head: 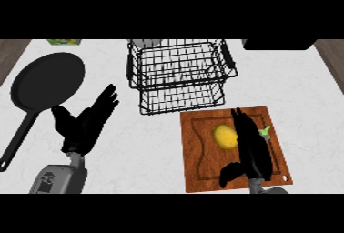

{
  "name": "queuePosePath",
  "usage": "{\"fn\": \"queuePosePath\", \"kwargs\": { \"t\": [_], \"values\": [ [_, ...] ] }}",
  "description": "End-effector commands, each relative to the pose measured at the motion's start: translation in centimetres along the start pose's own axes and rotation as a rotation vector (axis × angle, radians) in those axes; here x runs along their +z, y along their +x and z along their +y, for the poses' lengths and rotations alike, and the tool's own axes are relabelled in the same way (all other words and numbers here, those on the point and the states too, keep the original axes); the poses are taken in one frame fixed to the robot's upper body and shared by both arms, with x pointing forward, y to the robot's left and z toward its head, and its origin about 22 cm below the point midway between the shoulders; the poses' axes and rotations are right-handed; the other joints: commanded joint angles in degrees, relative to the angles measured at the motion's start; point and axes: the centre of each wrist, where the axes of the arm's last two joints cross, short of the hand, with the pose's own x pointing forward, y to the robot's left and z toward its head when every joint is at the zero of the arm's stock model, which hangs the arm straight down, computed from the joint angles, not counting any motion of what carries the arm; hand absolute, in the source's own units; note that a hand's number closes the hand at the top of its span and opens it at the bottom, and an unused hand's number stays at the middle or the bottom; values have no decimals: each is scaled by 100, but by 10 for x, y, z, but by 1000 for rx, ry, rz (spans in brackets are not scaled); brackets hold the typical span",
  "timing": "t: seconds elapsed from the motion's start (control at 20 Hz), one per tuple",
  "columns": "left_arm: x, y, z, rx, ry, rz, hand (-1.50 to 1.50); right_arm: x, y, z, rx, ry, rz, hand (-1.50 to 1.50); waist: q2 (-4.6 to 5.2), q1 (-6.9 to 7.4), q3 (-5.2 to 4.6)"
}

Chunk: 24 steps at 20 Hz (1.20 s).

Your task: Pick the lemon from the cutting board and place it in the tiered basket

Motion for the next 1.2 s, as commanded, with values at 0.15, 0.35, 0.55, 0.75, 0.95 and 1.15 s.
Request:
{"fn": "queuePosePath", "kwargs": {
  "t": [0.15,0.35,0.55,0.75,0.95,1.15],
  "values": [
    [1,-9,-3,-5,-1,-14,0,-16,-21,22,12,27,-32,-150,30,23,34],
    [-7,1,-1,-1,6,-11,0,-10,3,35,-18,48,-146,150,32,22,34],
    [0,-6,-3,-3,7,-6,0,-9,-14,42,19,16,-162,150,34,32,35],
    [-2,-10,13,-4,10,2,0,-20,-1,14,-2,-36,-185,150,28,11,32],
    [8,-3,-15,2,4,5,0,2,-17,10,186,136,58,150,-3,4,24],
    [0,3,-4,-23,32,4,0,18,-16,-18,237,172,165,150,3,-73,23]
  ]
}}
